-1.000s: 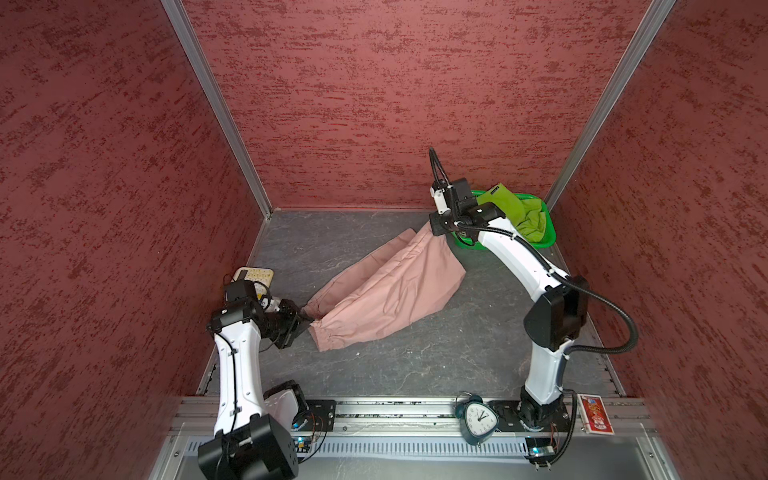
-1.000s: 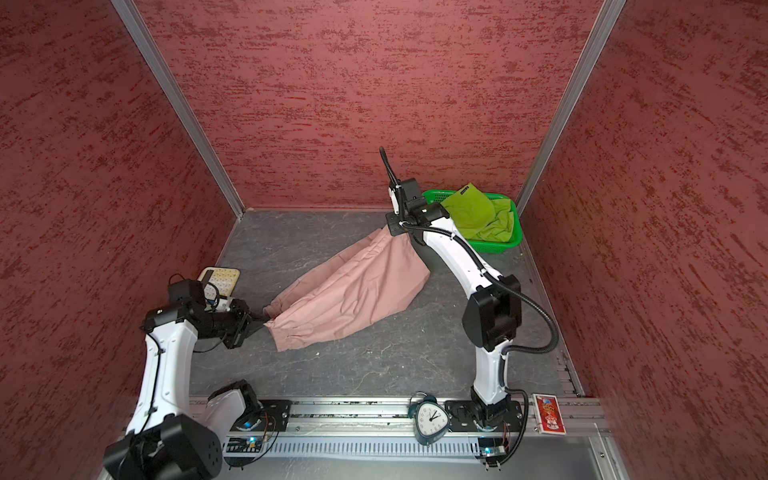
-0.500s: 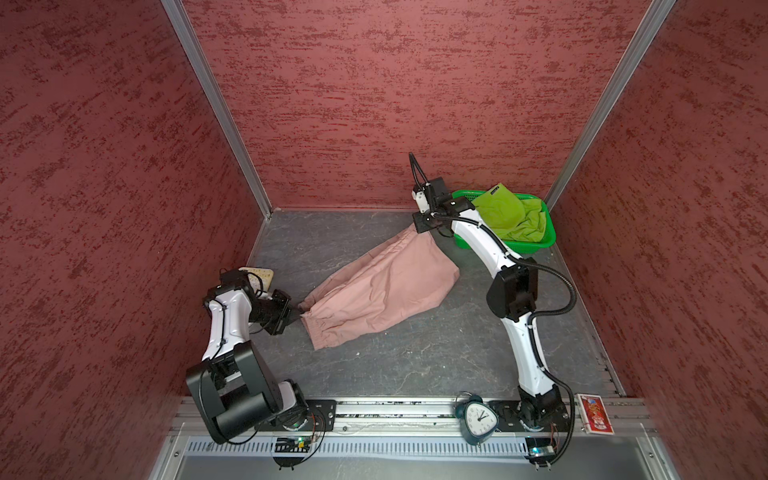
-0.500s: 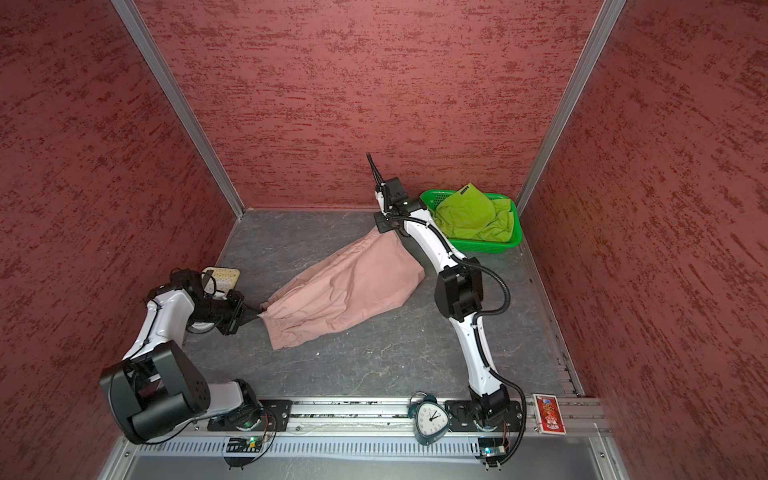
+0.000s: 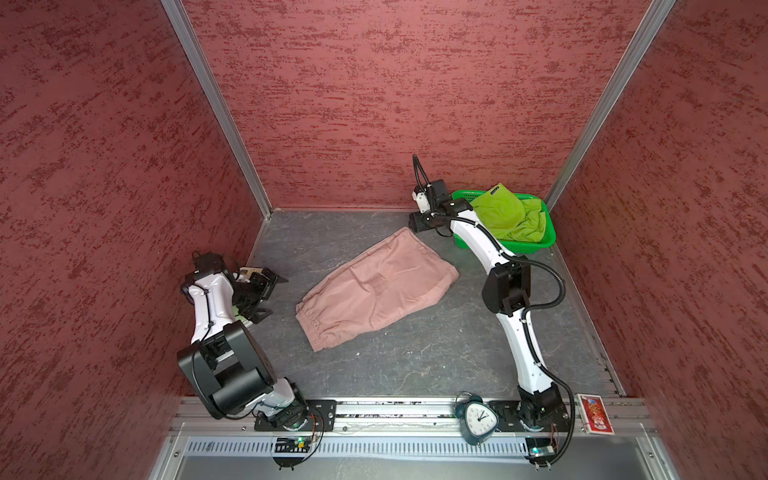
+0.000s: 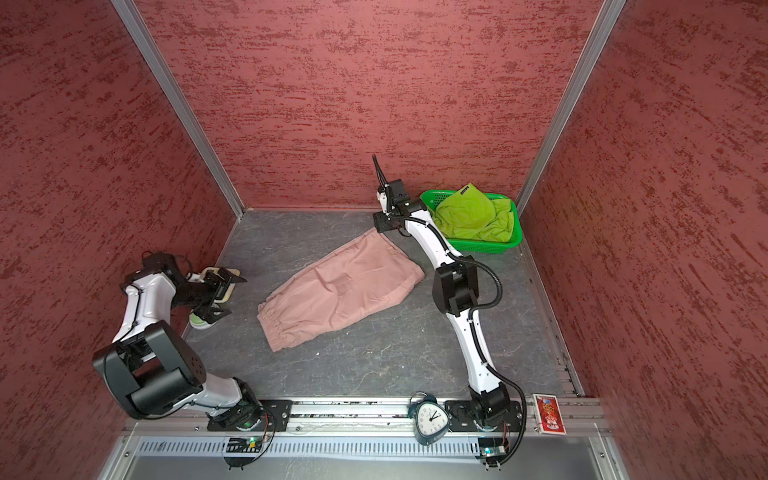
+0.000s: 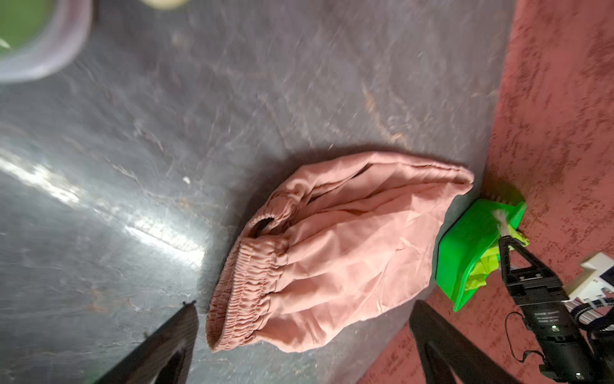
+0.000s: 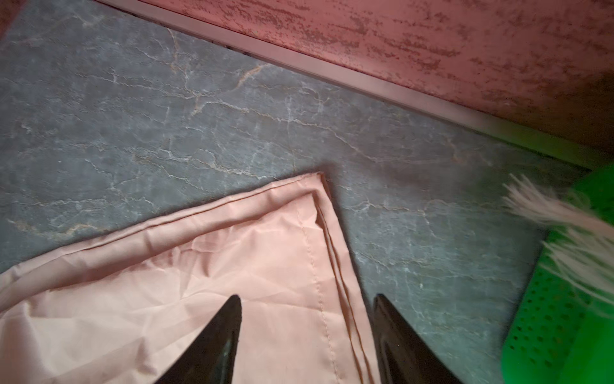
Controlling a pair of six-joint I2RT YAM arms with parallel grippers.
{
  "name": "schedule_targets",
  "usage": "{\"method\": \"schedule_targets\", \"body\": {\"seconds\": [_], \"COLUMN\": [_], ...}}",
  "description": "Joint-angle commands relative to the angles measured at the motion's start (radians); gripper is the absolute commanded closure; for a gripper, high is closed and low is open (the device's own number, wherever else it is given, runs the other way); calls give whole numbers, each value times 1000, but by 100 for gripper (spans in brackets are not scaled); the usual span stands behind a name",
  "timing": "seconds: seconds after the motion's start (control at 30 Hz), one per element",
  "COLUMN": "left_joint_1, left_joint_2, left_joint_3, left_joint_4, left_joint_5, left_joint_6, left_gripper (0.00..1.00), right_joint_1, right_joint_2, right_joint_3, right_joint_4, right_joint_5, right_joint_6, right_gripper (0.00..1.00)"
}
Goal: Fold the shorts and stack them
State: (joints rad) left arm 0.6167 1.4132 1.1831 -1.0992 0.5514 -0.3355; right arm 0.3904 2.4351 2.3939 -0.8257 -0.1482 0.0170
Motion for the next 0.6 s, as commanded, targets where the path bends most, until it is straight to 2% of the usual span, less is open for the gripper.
{"method": "schedule_targets", "body": {"seconds": [0.0,0.13,0.23,0.3,0.37,0.5,0.57], "left_joint_1": [-42,-301,-474,-545,-592,-683,-715], "left_joint_2": [-73,-134,-162,-155,-125,-38,12], "left_joint_3": [56,12,-154,-272,-323,-293,-277], "left_joint_4": [-13,107,372,559,649,624,573], "left_joint_5": [-27,46,112,129,130,30,-63], "left_joint_6": [8,-58,-209,-298,-321,-231,-214], "left_gripper": [1,1,1,1,1,1,1], "right_joint_1": [-6,-12,-19,-21,-22,-39,-55], "right_joint_2": [-129,-267,-356,-401,-433,-512,-544], "right_joint_3": [-152,-455,-661,-792,-884,-1061,-1132], "right_joint_4": [94,246,380,452,493,582,610], "right_joint_5": [-92,-120,-188,-203,-190,-143,-126], "right_joint_6": [4,52,119,162,186,241,273], "right_gripper": [37,42,44,44,44,44,44]}}
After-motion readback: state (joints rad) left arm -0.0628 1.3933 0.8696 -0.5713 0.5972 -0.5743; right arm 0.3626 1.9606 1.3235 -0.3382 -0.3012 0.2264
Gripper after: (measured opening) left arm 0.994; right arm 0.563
